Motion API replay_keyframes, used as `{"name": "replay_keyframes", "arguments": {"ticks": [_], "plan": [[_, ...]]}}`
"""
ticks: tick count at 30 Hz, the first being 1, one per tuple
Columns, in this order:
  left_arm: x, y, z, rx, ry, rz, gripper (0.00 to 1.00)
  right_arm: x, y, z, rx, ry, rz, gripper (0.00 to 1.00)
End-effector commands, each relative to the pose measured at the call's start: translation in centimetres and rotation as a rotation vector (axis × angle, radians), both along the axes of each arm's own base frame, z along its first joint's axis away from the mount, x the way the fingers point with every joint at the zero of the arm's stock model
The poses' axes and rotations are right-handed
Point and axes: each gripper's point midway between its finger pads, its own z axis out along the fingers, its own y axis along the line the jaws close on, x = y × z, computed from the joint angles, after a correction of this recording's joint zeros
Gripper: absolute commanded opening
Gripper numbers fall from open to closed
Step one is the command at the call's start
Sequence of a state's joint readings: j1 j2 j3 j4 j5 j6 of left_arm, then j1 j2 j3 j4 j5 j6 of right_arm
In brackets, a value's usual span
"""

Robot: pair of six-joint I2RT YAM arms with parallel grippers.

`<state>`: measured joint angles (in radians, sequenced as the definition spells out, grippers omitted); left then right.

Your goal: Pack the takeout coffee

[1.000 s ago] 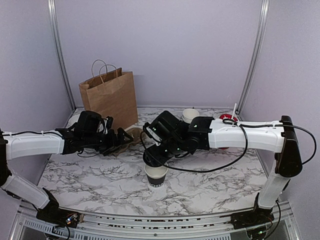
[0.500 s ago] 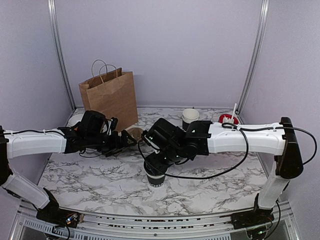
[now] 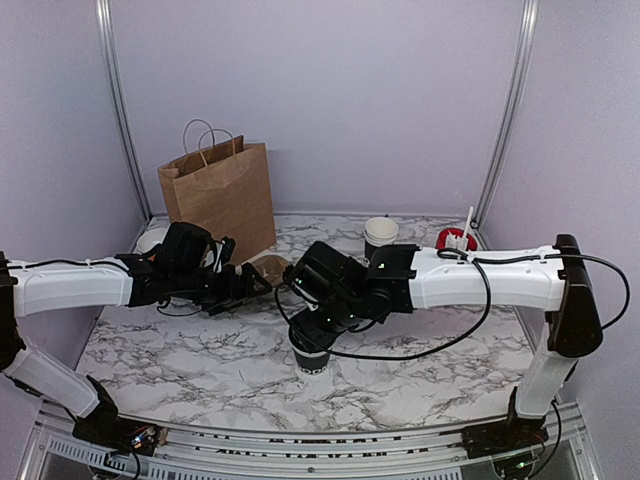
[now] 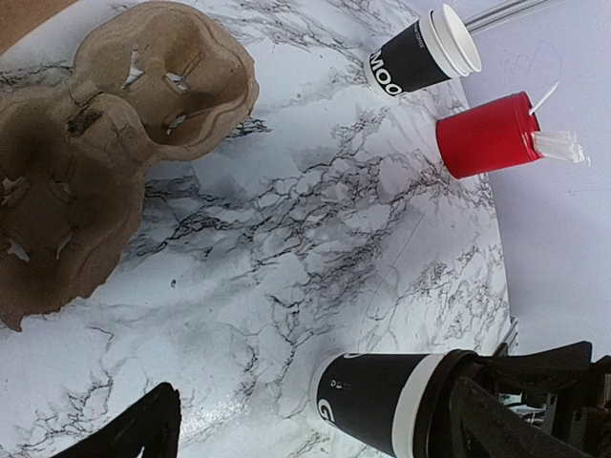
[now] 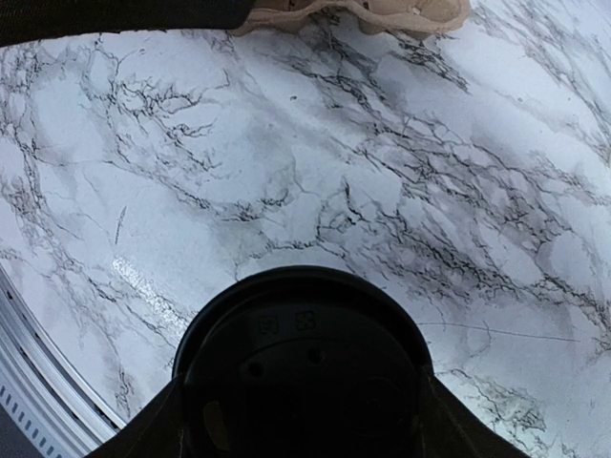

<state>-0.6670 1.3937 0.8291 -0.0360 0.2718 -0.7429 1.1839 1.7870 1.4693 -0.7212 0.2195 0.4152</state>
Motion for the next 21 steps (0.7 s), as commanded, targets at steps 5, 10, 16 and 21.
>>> {"name": "replay_keyframes", "arguments": {"ticks": [5,10,16,21], "plan": [[-0.3,-0.1,-0.8,0.027,0.018,-0.022,0.99,-0.1,0.4,-0.2,-0.007,0.005,-0.005,0.66],[-0.3,-0.1,-0.8,0.030,0.018,-0.024,0.99,-0.2,0.2,-0.4,-0.007,0.008,-0.015,0.66],[-0.3,-0.1,-1.0,0.034,0.023,-0.024,0.99,-0.4,0.0,-0.9,-0.012,0.017,-0.022,0.66],[-0.2,-0.1,-1.2,0.036,0.026,-0.024,0.99,-0.8,-0.2,-1.5,-0.026,0.014,-0.024,0.66]]}}
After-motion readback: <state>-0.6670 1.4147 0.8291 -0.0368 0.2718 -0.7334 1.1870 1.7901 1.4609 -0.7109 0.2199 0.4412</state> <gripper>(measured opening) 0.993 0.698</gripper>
